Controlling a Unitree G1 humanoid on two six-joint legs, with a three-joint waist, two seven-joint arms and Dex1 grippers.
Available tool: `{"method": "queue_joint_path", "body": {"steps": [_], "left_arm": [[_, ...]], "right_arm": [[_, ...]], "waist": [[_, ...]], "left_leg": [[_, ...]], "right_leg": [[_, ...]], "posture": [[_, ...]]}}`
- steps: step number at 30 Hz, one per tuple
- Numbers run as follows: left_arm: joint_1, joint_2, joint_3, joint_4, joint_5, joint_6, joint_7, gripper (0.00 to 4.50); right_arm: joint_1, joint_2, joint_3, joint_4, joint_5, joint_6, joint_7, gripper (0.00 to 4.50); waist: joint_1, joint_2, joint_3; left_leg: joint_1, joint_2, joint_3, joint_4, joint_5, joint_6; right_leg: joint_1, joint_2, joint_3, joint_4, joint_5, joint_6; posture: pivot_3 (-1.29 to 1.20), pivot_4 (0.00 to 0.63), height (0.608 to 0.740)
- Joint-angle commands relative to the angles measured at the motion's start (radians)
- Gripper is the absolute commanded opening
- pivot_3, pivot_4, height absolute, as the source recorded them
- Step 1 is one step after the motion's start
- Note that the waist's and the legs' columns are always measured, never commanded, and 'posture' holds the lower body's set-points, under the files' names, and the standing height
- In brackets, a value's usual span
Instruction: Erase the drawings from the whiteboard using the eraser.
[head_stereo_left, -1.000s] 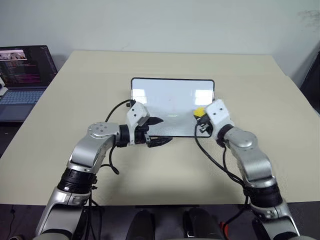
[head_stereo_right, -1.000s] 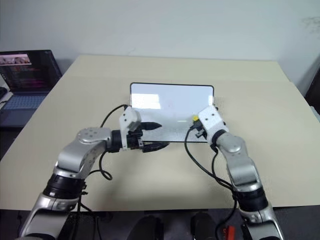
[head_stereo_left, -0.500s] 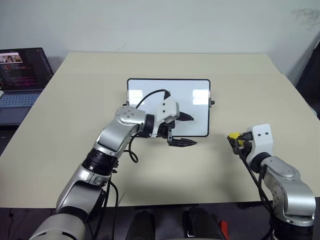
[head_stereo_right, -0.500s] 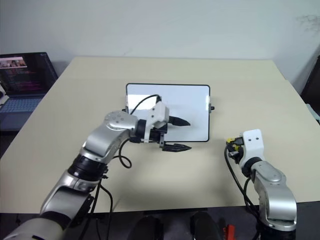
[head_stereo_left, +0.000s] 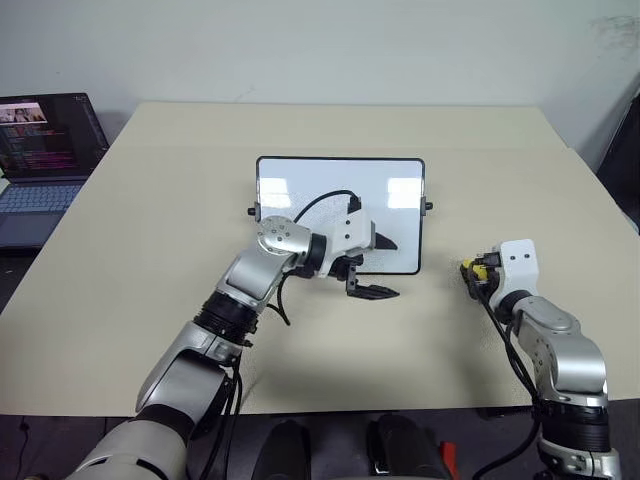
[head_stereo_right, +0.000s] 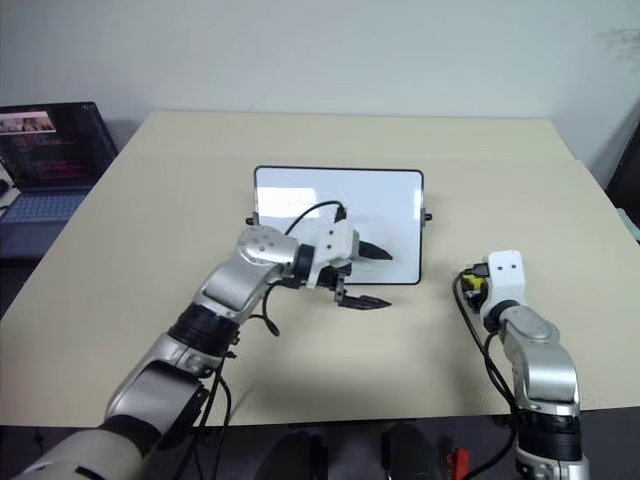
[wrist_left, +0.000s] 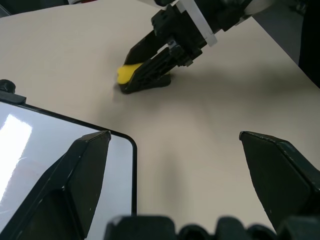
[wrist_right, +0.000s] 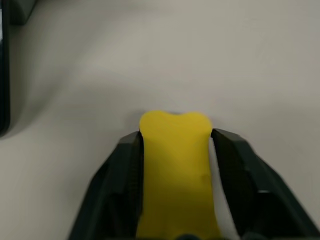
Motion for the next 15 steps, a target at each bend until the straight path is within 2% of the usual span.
{"method": "queue_joint_path", "body": {"steps": [1, 3, 8, 11, 15], "left_arm": [[-0.004, -0.01, 0.004, -0.016, 0.01, -0.029, 0.009, 4.5], [0.003, -0.007, 0.007, -0.015, 0.014, -0.033, 0.012, 4.5], [0.04, 0.007, 0.052, -0.057, -0.013, 0.009, 0.039, 4.5], [0.088, 0.013, 0.122, -0.122, -0.06, 0.063, 0.092, 4.5], [0.238, 0.021, 0.243, -0.282, -0.114, 0.153, 0.227, 4.5]], "right_arm": [[-0.021, -0.003, -0.032, -0.01, 0.027, -0.032, -0.018, 3.74], [-0.017, -0.009, -0.035, -0.025, 0.041, -0.03, -0.019, 4.49], [0.017, -0.012, -0.056, -0.158, 0.103, -0.039, 0.003, 4.49], [0.066, -0.009, -0.064, -0.294, 0.143, -0.041, 0.013, 4.49], [0.187, 0.029, -0.017, -0.473, 0.121, -0.133, -0.024, 4.49]], "waist": [[0.0, 0.0, 0.0], [0.0, 0.0, 0.0], [0.0, 0.0, 0.0], [-0.001, 0.001, 0.0], [-0.002, 0.001, 0.0]], "left_leg": [[0.0, 0.0, 0.0, 0.0, 0.0, 0.0], [0.0, 0.0, 0.0, 0.0, 0.0, 0.0], [0.0, 0.001, 0.0, 0.0, 0.0, 0.0], [0.0, 0.001, -0.001, 0.0, 0.0, 0.0], [0.0, 0.003, -0.001, -0.001, 0.0, 0.0]], "right_leg": [[0.0, 0.0, 0.0, 0.0, 0.0, 0.0], [0.0, 0.0, 0.0, 0.0, 0.0, 0.0], [0.0, 0.0, 0.0, 0.0, 0.0, 0.0], [0.0, 0.0, 0.0, 0.0, 0.0, 0.0], [0.0, -0.001, 0.0, 0.0, 0.0, 0.001]], "posture": [[0.0, 0.15, 0.74], [0.0, 0.15, 0.74], [0.0, 0.15, 0.74], [0.0, 0.15, 0.74], [0.0, 0.15, 0.74]]}}
